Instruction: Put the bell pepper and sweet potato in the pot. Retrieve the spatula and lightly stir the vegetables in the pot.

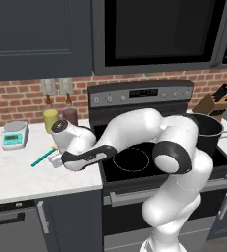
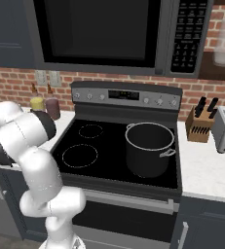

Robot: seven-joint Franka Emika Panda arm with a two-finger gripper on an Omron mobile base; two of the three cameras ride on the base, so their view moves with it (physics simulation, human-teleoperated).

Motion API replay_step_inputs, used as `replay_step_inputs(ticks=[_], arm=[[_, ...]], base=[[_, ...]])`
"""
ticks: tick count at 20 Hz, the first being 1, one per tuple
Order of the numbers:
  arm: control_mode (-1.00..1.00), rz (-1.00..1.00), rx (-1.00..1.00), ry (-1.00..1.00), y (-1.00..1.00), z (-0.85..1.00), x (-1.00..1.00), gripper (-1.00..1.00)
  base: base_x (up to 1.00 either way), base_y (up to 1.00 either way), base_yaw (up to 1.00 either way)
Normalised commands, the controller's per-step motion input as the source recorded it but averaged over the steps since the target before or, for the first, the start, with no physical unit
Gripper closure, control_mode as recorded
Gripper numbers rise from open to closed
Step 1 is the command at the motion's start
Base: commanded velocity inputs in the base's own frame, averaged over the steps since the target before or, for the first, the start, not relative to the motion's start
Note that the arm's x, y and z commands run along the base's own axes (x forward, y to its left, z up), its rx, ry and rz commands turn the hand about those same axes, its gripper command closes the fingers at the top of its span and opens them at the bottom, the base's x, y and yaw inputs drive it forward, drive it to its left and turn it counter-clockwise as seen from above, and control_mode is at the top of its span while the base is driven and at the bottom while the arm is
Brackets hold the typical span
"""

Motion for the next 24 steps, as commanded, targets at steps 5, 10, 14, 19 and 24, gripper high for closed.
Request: replay_step_inputs(ticks=[5,10,14,19,24], arm=[[-1.00,-0.08,0.08,-0.30,-0.87,1.00,-0.84,1.00],[-1.00,-0.18,0.15,-0.07,-1.00,1.00,-0.46,1.00],[-1.00,-0.20,0.19,0.00,-1.00,1.00,-0.17,1.00],[-1.00,-0.22,0.19,0.02,-1.00,1.00,0.00,1.00],[-1.00,-0.19,0.09,0.02,-1.00,0.58,0.00,1.00]], base=[[0.00,0.00,0.00],[0.00,0.00,0.00],[0.00,0.00,0.00],[0.00,0.00,0.00],[0.00,0.00,0.00]])
